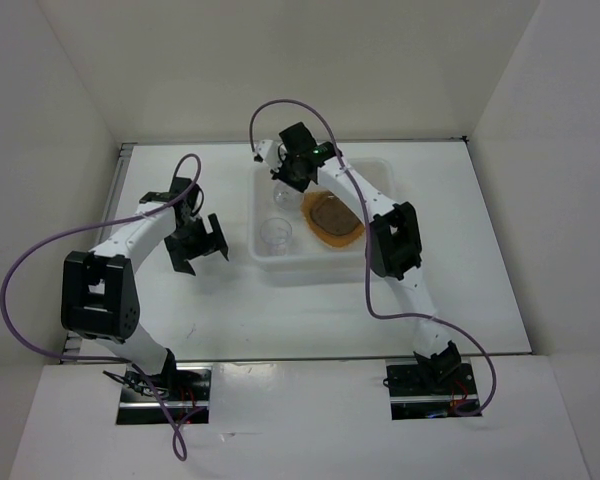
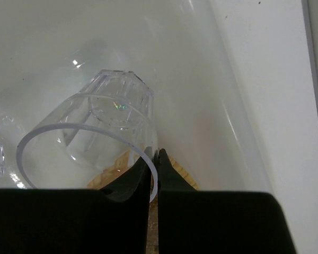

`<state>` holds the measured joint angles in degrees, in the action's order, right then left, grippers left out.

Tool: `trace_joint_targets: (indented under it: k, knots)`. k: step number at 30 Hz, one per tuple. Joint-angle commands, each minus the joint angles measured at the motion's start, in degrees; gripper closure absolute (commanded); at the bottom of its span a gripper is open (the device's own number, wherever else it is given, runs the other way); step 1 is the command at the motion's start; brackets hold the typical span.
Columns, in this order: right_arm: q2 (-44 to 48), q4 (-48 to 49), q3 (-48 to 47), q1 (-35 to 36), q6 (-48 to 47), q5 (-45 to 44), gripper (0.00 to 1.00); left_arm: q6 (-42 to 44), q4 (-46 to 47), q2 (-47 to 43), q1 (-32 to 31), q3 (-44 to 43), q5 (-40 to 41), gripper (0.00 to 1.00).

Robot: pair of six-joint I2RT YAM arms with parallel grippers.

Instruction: Place the mixed dishes into the plastic bin

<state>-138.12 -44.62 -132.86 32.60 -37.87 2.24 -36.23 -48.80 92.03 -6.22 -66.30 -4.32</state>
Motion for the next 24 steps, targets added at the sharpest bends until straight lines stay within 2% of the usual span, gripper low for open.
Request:
trace_joint_targets:
  k: [1, 5, 8, 12, 13, 15, 16, 17, 18, 21, 24]
  knots:
    - [-1.45, -4.33, -4.68, -0.26, -1.77, 0.48, 1.0, -0.16, 0.9, -1.94, 0.42, 0.3, -0.96, 0.0]
    - [-4.68, -8.54, -7.67, -0.26, -2.3, 1.62, 1.0, 0.37, 0.9, -1.94, 0.94, 0.3, -1.48, 0.0]
    - [-6.62, -11.44, -11.71, 0.27, -1.69, 2.15, 0.95, 0.37, 1.42, -1.94, 0.94, 0.3, -1.48, 0.0]
    - [-10.05, -13.29, -21.79, -0.26, 0.87, 4.08, 0.47, 0.37, 1.95, -1.94, 0.94, 1.43, -2.53, 0.0]
    - [-10.84, -13.3, -24.27, -0.78, 1.91, 4.09, 0.3, 0.37, 1.95, -1.94, 0.94, 1.44, -2.54, 0.0]
    - [-13.47, -15.57, -33.22, -0.78, 3.5, 5.58, 0.17, 0.37, 1.95, -2.56, 1.47, 1.44, -2.54, 0.0]
    - [-14.53, -16.28, -36.74, -0.78, 4.02, 5.58, 0.15, 0.37, 1.95, -2.56, 1.47, 1.44, -2.54, 0.0]
    - [-15.76, -16.81, -44.43, -1.31, 5.6, 5.58, 0.12, 0.37, 1.95, -2.56, 1.47, 1.44, -2.54, 0.0]
    - [-16.47, -16.12, -46.68, -1.31, 6.57, 4.62, 0.09, 0.37, 1.95, -3.17, 1.47, 1.44, -2.54, 0.0]
    - [-14.21, -12.35, -46.88, -1.31, 11.05, 1.73, 0.02, 0.37, 1.95, -3.87, 1.47, 0.13, -1.23, 0.0]
    - [-11.82, -10.76, -46.88, -2.54, 15.97, -2.65, 0.02, 0.37, 1.95, -5.27, 1.47, -0.58, 0.53, 0.0]
